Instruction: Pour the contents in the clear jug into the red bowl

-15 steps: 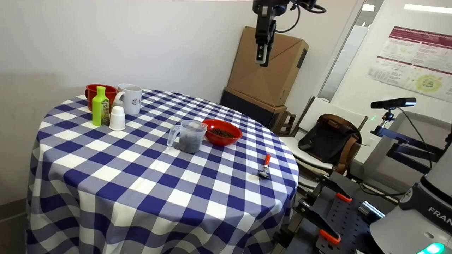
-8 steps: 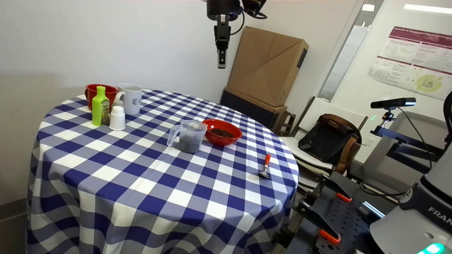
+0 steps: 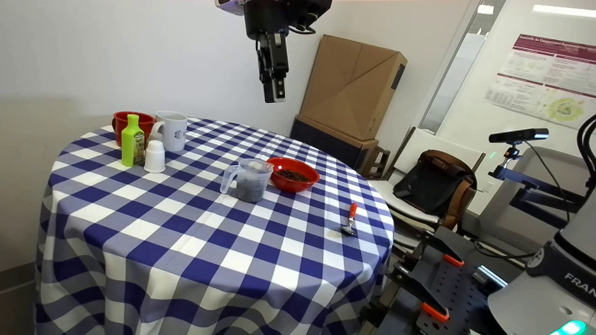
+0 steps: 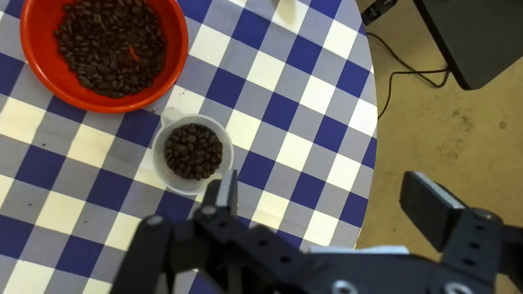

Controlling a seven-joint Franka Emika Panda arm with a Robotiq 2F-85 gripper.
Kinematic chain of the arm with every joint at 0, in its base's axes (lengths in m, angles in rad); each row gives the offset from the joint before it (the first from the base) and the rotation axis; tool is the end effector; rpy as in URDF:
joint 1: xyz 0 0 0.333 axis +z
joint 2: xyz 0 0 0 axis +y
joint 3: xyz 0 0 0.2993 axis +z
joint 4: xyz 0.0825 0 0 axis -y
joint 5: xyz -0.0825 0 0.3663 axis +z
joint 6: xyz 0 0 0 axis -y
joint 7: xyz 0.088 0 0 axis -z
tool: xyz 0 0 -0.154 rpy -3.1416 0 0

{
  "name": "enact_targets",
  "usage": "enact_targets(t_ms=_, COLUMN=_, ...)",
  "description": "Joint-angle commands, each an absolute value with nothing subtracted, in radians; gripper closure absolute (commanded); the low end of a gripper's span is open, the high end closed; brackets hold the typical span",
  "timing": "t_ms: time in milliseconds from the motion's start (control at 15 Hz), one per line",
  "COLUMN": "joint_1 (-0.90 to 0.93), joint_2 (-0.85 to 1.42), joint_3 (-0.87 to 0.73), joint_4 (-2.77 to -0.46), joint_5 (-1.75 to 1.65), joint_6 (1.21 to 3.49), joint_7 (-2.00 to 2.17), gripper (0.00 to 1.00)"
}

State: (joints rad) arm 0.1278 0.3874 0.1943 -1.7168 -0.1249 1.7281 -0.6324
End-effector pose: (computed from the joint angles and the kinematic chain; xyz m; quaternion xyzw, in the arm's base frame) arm 0.5503 0.1601 0.2917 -0.8634 -0.4698 0.1838 0.0068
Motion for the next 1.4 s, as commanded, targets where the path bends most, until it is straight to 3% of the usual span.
enact_targets(t_ms=0, joint_1=0.126, joint_2=0.389, joint_3=0.194, joint_4=-1.713, joint_5=-0.125, joint_6=1.724, joint_7=-0.632, gripper=0.00)
enact_targets(t_ms=667, joint_1=0.108, joint_2=0.374, joint_3=0.207, joint_4=-1.865, joint_5=-0.196, joint_6=2.116, joint_7=-0.817, gripper=0.00)
enact_targets(t_ms=1333, joint_1=0.098, joint_2=0.415, joint_3=0.189, joint_4=-1.987, joint_5=-0.216, joint_6=2.308, joint_7=-0.898, gripper=0.00)
